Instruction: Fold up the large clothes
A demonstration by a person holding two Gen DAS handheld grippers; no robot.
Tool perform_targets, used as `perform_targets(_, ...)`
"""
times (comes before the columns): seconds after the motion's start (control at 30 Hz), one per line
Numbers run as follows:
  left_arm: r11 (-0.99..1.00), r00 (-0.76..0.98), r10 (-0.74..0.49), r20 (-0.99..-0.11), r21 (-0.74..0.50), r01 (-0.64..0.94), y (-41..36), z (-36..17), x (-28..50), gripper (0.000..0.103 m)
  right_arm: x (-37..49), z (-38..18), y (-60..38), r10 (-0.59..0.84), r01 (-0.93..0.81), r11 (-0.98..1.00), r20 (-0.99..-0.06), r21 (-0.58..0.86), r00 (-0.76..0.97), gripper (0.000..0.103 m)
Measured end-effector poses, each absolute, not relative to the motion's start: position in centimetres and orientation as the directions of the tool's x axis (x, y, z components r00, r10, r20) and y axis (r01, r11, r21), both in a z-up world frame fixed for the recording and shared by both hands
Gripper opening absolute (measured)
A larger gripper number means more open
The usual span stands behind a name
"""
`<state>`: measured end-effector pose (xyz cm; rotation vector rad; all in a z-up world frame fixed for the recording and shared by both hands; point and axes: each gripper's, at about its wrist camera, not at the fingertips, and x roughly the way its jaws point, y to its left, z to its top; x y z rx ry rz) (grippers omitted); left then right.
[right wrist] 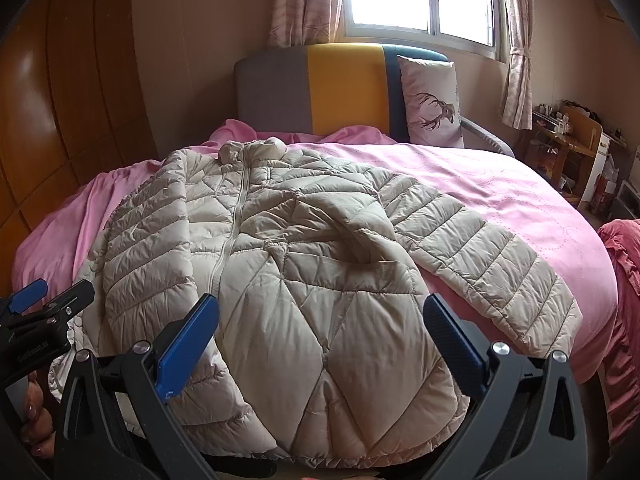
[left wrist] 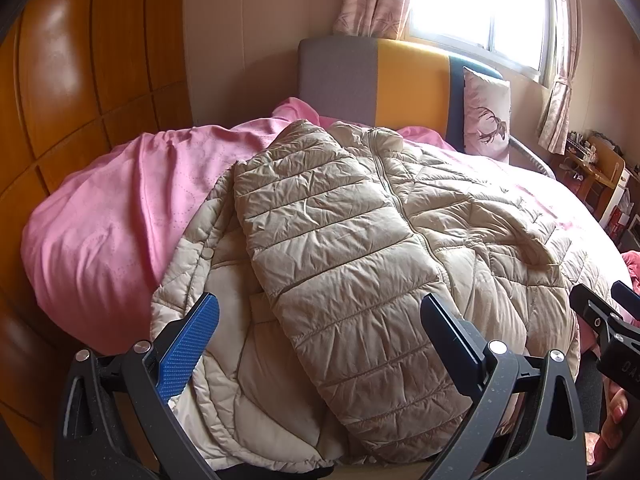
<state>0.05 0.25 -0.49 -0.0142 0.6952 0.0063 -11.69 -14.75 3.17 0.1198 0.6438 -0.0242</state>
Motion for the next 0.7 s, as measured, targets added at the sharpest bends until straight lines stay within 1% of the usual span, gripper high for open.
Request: perform_targets(0.7,1.000,0.749,0.007,-0.662,-0.011,-0.020,-0.03,-1.34,0.12,0.100,-11.41,2.84,-14.87,0.020,0.059,0.992,-0.614,0.109,0.789,0.101)
